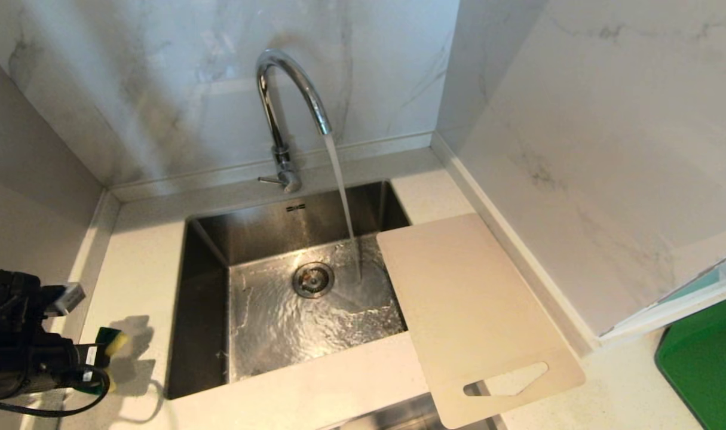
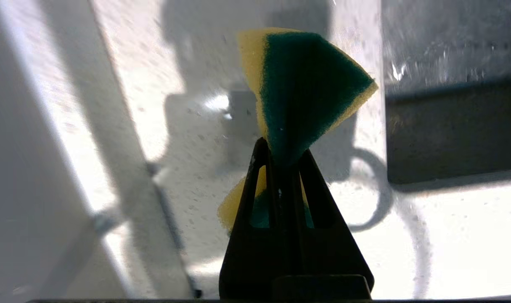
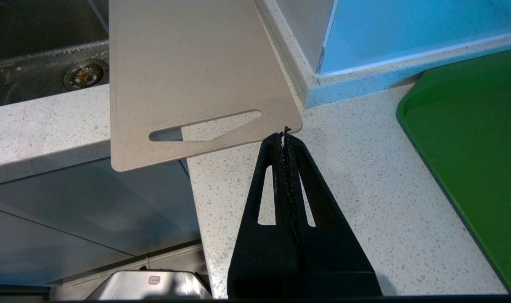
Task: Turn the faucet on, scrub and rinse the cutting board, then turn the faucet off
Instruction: Pick up the cutting board
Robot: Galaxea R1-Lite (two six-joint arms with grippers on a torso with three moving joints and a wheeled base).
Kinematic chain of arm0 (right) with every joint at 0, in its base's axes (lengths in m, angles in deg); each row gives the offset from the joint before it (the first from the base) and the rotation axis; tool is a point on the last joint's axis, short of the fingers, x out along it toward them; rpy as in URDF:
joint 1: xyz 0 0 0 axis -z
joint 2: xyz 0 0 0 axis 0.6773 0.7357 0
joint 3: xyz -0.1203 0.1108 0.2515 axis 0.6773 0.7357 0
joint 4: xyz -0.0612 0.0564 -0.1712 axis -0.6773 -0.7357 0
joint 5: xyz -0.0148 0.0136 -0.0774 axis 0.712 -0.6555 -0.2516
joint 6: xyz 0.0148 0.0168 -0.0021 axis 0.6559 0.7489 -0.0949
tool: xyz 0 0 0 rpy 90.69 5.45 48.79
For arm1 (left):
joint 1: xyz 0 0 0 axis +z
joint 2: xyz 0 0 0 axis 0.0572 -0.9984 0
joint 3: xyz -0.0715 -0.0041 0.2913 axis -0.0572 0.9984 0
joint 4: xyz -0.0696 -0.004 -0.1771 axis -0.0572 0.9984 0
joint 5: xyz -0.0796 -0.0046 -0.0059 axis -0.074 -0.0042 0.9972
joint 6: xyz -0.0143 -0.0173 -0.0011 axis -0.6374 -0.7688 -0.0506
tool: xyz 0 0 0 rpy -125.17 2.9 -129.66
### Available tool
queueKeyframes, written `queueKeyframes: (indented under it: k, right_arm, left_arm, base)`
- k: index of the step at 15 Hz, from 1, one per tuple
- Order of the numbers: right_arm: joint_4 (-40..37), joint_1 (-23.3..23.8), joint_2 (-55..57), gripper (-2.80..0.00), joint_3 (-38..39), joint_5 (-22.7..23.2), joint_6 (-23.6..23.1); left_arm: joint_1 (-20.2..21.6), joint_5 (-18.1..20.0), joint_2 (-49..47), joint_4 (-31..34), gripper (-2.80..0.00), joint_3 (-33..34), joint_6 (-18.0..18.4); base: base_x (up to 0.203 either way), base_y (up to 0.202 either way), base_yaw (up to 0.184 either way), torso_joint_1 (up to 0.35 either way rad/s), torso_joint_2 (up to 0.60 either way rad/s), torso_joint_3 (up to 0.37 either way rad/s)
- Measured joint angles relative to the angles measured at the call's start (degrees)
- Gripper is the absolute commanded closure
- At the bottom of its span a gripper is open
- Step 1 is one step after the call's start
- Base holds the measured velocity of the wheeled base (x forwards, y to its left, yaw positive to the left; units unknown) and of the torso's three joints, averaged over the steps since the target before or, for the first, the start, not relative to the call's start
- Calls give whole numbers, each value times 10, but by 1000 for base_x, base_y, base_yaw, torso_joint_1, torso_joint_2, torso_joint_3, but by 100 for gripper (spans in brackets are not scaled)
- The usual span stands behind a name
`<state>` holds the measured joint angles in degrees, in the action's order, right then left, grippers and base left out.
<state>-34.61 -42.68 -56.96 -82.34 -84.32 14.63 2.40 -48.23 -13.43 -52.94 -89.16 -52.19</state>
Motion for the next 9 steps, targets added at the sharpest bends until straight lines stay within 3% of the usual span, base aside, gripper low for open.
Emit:
queueKeyframes:
  k: [5,9]
  right_arm:
    - [0,0,0,0,0,0,0]
    - [0,0,0,0,0,0,0]
  left_arm:
    - [70,6,49,2,0,-28,43]
    - [79,7,116,6,0,-32,44]
  base:
    - [0,0,0,0,0,0]
    - [0,0,0,0,0,0]
